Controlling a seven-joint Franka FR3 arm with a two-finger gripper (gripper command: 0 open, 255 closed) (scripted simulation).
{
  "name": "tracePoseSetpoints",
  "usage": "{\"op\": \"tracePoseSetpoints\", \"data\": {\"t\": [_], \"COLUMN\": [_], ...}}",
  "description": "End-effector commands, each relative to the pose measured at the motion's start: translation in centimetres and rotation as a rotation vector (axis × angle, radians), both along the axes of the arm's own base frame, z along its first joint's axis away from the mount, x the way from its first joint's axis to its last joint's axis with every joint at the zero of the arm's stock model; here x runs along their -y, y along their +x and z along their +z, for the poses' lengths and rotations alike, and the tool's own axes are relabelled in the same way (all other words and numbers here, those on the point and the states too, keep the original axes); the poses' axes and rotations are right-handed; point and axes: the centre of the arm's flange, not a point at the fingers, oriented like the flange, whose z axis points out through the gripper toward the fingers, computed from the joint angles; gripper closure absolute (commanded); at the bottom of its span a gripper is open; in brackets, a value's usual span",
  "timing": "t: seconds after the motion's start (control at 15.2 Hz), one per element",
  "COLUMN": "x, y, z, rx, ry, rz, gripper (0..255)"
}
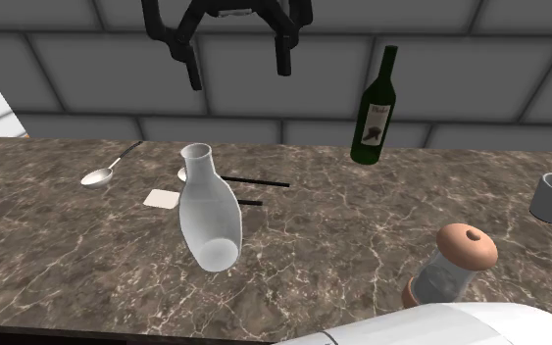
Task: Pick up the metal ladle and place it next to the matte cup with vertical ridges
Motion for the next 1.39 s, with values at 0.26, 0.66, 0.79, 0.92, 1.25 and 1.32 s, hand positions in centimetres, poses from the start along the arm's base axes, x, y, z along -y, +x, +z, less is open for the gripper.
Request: {"op": "tracePoseSetpoints", "data": {"t": [0.26, 0.66, 0.79, 0.92, 1.25, 1.32], "x": [1.1, 2.1, 2.2, 2.3, 1.8, 1.7], "y": [2.8, 7.4, 8.9, 10.5, 14.5, 15.3], "z": [-3.9, -9.8, -11.7, -13.7, -18.4, -19.4], "rx": [0.011, 0.028, 0.033, 0.039, 0.053, 0.056], "ry": [-0.001, -0.003, -0.003, -0.004, -0.005, -0.005], "rz": [0.135, 0.339, 0.407, 0.474, 0.644, 0.678], "gripper": [0, 0, 0, 0, 0, 0]}}
